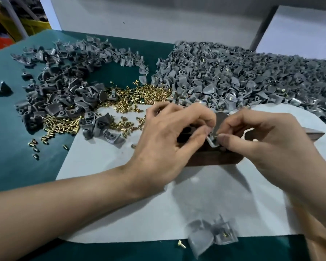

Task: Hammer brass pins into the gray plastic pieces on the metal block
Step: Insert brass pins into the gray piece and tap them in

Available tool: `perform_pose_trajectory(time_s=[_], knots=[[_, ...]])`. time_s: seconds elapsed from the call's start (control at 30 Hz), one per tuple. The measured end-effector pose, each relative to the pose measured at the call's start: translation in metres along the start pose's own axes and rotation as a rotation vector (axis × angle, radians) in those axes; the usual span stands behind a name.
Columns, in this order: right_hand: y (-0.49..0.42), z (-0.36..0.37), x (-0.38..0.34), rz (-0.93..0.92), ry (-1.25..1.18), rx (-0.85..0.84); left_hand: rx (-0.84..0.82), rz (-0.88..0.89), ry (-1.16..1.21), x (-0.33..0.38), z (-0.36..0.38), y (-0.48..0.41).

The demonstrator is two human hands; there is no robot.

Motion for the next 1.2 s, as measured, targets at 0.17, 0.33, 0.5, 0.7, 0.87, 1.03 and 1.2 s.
perform_pose_trajectory(time_s=[0.17, 0.33, 0.5, 0.7, 0.87, 1.03, 1.2], knots=[[0.005, -0.001, 0.015, 0.042, -0.041, 0.074, 0.008, -0.003, 0.051, 0.000, -0.002, 0.002], [0.009, 0.003, 0.025, 0.100, -0.116, 0.091, -0.038, -0.041, -0.011, -0.004, 0.001, 0.001], [0.013, 0.006, 0.030, 0.171, -0.261, 0.089, -0.067, -0.044, 0.029, -0.005, 0.005, 0.002], [0.013, 0.006, 0.030, 0.195, -0.277, 0.111, -0.078, -0.010, 0.053, -0.001, 0.004, 0.003], [0.015, 0.005, 0.028, 0.210, -0.298, 0.131, -0.053, 0.034, 0.014, 0.003, 0.002, 0.004], [0.016, 0.005, 0.029, 0.219, -0.321, 0.134, -0.042, 0.031, 0.014, 0.004, 0.001, 0.004], [0.017, 0.006, 0.030, 0.212, -0.333, 0.123, -0.056, 0.043, 0.001, 0.004, 0.000, 0.003]])
Point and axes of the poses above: each hand's wrist, its own y-axis away from the middle knuckle, its own z-axis out of the palm, x = y × z, the point moved 10 cm from there along -y, towards the middle knuckle, and after that the axes turned 2 degrees about y, right-handed, at the moved point
